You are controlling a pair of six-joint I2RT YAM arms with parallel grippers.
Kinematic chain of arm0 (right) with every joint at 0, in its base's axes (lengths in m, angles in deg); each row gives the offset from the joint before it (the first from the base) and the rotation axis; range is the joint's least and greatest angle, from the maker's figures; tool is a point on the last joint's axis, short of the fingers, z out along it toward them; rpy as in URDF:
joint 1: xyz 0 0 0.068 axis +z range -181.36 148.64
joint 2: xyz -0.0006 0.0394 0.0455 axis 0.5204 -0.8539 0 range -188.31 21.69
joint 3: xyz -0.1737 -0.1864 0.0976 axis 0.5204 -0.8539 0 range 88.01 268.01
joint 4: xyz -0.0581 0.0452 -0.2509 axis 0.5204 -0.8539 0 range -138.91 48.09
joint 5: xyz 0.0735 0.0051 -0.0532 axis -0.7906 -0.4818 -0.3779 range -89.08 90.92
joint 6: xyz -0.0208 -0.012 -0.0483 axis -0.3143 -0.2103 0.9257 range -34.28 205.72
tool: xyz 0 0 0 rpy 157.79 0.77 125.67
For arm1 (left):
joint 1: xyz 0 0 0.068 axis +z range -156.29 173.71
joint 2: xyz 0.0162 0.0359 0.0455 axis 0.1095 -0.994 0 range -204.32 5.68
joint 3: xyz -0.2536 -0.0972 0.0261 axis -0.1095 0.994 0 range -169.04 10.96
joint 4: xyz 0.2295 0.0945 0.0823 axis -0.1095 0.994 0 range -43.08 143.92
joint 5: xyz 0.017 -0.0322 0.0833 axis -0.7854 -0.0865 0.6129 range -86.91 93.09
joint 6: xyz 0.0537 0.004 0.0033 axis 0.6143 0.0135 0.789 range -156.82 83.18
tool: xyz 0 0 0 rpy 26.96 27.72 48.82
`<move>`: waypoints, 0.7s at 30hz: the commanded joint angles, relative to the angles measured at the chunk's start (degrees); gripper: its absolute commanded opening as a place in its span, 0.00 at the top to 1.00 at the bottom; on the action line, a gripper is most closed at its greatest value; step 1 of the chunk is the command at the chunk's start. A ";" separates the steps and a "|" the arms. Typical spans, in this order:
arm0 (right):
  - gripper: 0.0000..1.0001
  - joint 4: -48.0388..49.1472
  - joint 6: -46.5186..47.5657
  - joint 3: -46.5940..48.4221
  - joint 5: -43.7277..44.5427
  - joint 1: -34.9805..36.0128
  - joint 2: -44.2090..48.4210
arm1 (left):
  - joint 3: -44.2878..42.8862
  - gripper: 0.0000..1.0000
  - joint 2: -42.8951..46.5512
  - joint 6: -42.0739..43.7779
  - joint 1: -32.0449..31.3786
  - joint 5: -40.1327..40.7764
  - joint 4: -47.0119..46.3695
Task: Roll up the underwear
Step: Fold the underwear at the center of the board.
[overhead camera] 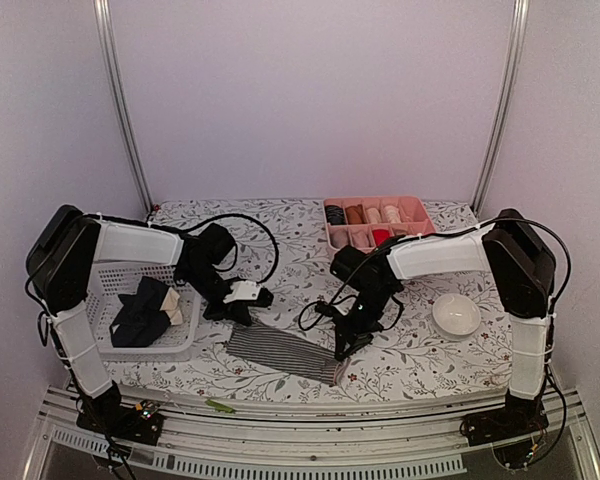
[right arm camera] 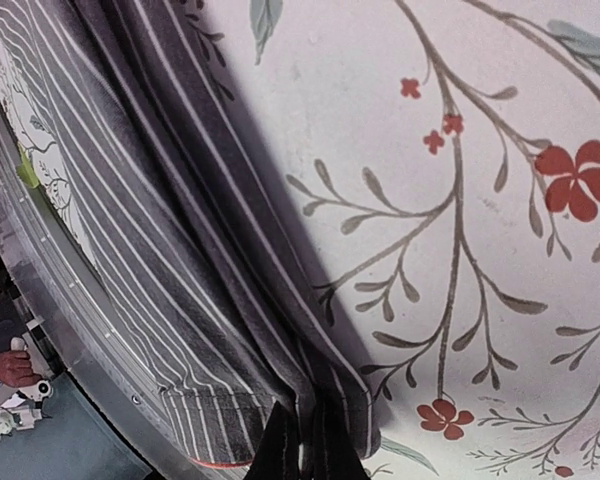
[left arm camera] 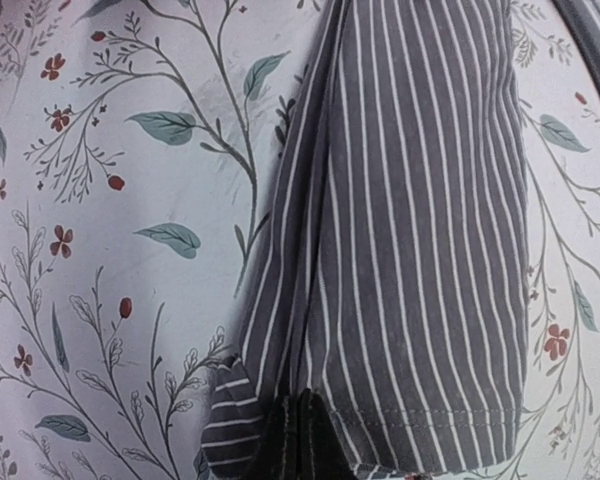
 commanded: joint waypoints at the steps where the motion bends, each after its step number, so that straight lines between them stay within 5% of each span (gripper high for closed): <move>1: 1.00 0.02 -1.17 -1.01 3.74 -0.30 -0.92 | -1.00 1.00 0.23 -1.91 1.26 -0.30 -0.11; 4: 0.90 -0.95 -1.79 0.04 6.24 -0.25 -0.19 | -0.57 0.99 0.04 -2.79 1.18 0.99 -0.99; 7: 0.65 -2.58 -2.55 1.70 8.90 -0.30 1.28 | -0.62 0.82 0.81 -5.50 1.46 1.94 -1.99; 11: 0.44 -2.94 -4.40 3.07 10.97 -0.69 5.11 | -1.90 0.69 3.90 -8.38 2.03 0.74 -1.70; 21: 0.39 1.19 -8.91 -0.38 13.21 -1.82 14.11 | -0.80 0.63 9.40 -8.85 0.25 2.23 1.43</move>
